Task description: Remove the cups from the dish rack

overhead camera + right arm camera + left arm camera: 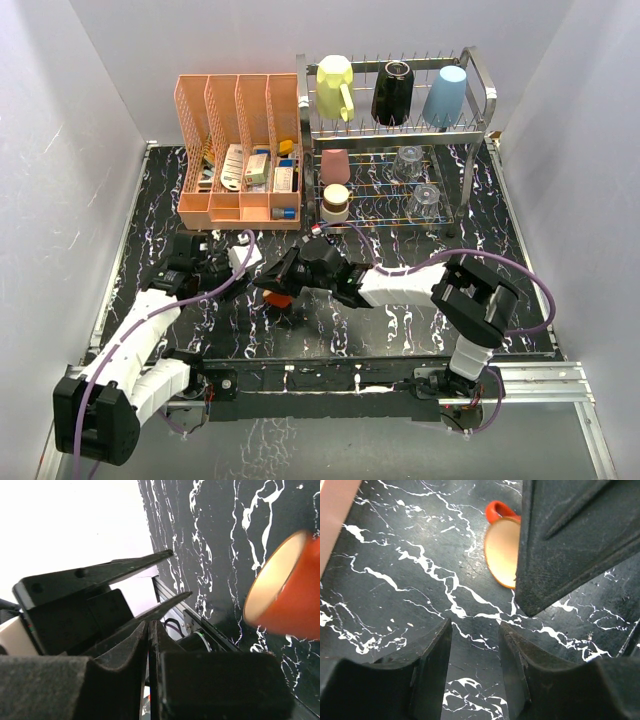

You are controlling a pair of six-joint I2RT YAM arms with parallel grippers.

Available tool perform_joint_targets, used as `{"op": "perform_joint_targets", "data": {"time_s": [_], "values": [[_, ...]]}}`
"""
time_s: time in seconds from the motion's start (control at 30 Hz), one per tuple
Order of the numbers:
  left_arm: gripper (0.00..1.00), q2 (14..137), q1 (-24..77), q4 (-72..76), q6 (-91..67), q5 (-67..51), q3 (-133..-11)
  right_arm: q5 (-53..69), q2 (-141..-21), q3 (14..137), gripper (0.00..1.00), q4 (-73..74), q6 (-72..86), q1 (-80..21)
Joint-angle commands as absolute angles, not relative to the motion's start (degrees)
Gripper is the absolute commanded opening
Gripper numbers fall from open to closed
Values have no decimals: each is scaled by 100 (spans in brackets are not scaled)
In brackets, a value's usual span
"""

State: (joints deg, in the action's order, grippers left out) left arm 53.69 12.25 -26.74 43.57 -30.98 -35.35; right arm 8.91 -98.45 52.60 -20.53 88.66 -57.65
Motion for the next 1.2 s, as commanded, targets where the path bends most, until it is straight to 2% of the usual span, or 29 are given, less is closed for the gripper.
{"op": "perform_joint_targets", "data": {"time_s": [0.0, 0.1, 0.3, 0.37, 0.43, 0.6, 0.7, 0.73, 0.87, 1.17], "values": [[42, 5476, 1261, -3057, 4515, -3386, -3524, 928, -9651, 5293, 8, -2460, 8940, -5766], [46, 5578, 1263, -3243, 4427, -3434, -3627, 540, -9467, 5368, 10, -1945, 8490, -5741], [61, 5895, 1261, -3398, 3884, -3777, -4025, -496, -8862, 5291, 35, -231, 7003, -5687], [65, 5975, 1264, -3289, 3671, -3884, -4110, -773, -8580, 5008, 40, -10, 6738, -5687], [73, 6078, 1261, -3198, 3591, -3974, -4207, -1111, -8240, 4741, 47, 278, 6590, -5680], [88, 6830, 1265, -3268, 3840, -4343, -4785, -1399, -7316, 4351, 69, 920, 6029, -5408], [94, 7649, 1280, -3773, 4140, -4744, -5502, -980, -6904, 4181, 93, 1168, 5682, -4817], [95, 7975, 1295, -3929, 4193, -4899, -5752, -783, -6778, 4149, 97, 1237, 5556, -4609], [96, 8836, 1472, -3929, 3925, -4946, -6348, -632, -6307, 4292, 98, 1792, 4899, -3991], [81, 9334, 1818, -4366, 4095, -4851, -6471, -725, -5989, 4882, 98, 2541, 3985, -3416]]}}
